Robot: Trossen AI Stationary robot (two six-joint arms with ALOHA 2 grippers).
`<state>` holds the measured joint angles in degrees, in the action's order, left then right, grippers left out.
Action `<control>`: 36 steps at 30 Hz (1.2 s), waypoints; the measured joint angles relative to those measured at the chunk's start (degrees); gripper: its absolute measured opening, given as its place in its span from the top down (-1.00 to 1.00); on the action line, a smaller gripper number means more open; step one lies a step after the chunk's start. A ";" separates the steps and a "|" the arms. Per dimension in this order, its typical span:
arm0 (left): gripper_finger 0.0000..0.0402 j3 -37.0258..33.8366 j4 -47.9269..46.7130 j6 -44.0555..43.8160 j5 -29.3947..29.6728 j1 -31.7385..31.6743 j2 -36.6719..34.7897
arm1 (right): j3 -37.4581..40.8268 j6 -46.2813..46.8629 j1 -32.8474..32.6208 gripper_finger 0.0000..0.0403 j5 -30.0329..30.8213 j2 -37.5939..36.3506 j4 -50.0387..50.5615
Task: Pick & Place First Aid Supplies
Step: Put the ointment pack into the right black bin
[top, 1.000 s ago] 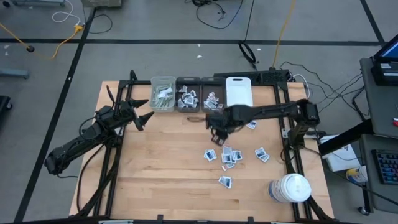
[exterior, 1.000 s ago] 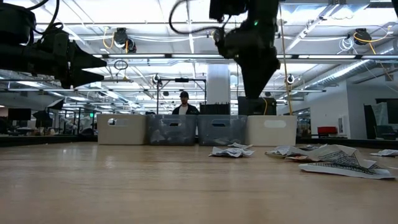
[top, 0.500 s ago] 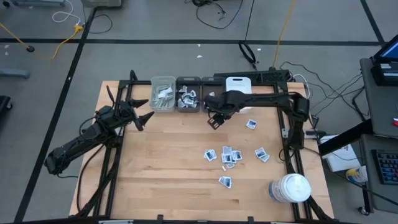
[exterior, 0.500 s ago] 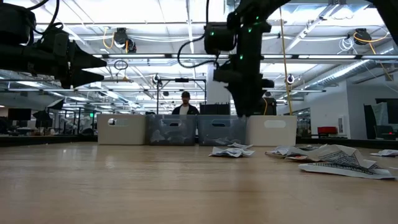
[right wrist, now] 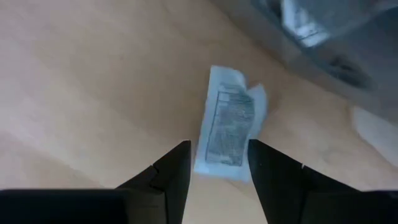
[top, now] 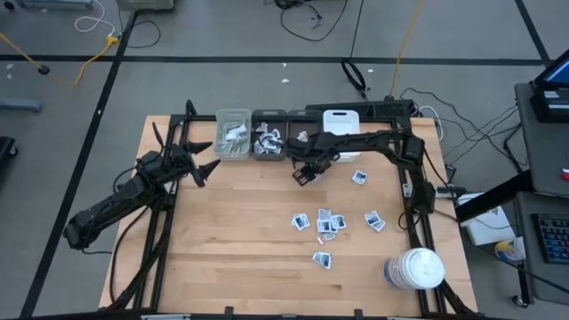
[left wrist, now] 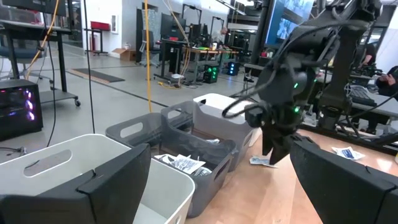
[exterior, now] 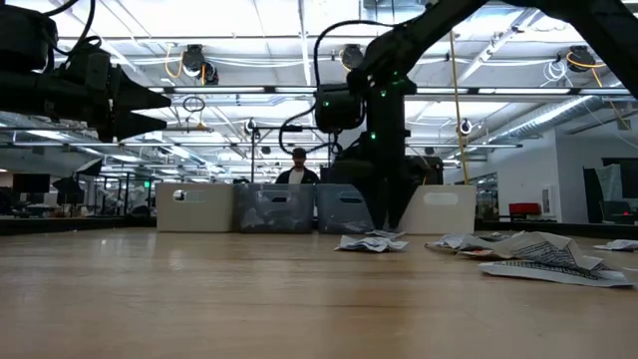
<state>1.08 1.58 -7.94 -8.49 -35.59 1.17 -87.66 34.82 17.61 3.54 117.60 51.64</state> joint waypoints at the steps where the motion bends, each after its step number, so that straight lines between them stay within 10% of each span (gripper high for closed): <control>1: -0.95 0.00 -0.02 0.00 0.00 0.02 0.00 | 0.00 0.29 0.04 0.23 -1.05 0.47 0.14; 13: -0.95 0.00 -0.02 0.00 0.00 0.00 0.11 | 1.05 2.04 0.02 0.29 -1.88 0.51 0.38; 23: -0.95 0.01 -0.02 0.00 0.02 0.00 0.11 | 1.05 0.05 -2.02 0.95 -2.24 0.48 2.96; 36: -0.95 0.01 -0.02 0.00 0.00 0.00 0.09 | 1.14 -11.46 -9.52 0.99 -3.06 -9.50 10.88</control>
<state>1.09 1.56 -7.94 -8.49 -35.59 1.26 -86.52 23.36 8.09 0.47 108.10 62.52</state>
